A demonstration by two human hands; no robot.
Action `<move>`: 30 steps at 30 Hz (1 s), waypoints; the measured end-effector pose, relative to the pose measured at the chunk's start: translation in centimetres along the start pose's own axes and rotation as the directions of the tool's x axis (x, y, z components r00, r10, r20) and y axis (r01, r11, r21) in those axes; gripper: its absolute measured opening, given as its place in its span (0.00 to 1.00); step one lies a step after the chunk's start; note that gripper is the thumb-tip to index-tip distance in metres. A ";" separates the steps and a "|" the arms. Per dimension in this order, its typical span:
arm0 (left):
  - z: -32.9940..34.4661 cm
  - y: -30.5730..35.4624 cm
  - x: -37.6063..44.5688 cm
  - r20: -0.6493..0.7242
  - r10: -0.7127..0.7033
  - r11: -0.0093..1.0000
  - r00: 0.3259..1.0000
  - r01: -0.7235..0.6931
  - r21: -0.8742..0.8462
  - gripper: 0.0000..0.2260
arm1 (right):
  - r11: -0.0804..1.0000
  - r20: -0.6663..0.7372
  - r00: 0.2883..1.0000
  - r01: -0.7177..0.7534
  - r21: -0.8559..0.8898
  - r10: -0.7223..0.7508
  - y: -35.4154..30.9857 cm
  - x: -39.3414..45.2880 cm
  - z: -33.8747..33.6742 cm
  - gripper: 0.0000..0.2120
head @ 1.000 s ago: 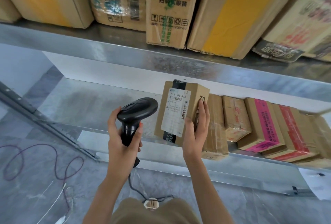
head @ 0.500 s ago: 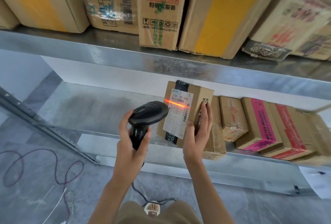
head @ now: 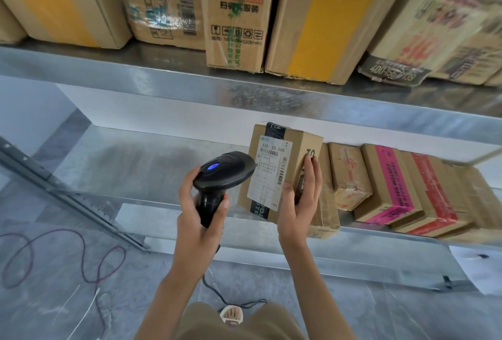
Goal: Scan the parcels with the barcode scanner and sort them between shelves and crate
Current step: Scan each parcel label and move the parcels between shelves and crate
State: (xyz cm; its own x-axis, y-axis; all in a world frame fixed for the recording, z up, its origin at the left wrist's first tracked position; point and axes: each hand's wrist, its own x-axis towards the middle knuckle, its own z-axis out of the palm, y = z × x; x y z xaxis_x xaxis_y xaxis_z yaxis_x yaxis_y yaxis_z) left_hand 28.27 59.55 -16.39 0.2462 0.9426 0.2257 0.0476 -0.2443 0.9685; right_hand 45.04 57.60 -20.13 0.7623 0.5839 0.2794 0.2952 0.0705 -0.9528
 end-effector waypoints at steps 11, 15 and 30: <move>1.8 1.6 0.5 0.014 0.046 0.994 0.999 -0.045 -0.103 0.29 | 0.991 -0.053 0.993 -0.100 0.088 0.104 -3.1 0.8 -4.4 0.28; 4.9 3.1 0.3 0.145 0.119 0.982 0.982 -0.096 -0.162 0.28 | 0.978 -0.141 0.977 -0.139 0.157 0.161 -4.7 1.3 -9.9 0.27; 29.6 11.1 -12.7 0.651 0.260 0.960 0.713 -0.118 -0.255 0.28 | 0.974 -0.687 0.695 -0.208 0.094 0.215 -3.8 -8.2 -41.5 0.29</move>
State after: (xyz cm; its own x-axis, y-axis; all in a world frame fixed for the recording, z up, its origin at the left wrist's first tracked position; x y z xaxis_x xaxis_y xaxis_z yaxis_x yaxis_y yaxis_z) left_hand 54.37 38.14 -11.65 0.8180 0.4606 0.3445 -0.2298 -0.2873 0.9299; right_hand 61.55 18.94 -13.85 0.9883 -0.1347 0.0710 0.0747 0.0229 -0.9969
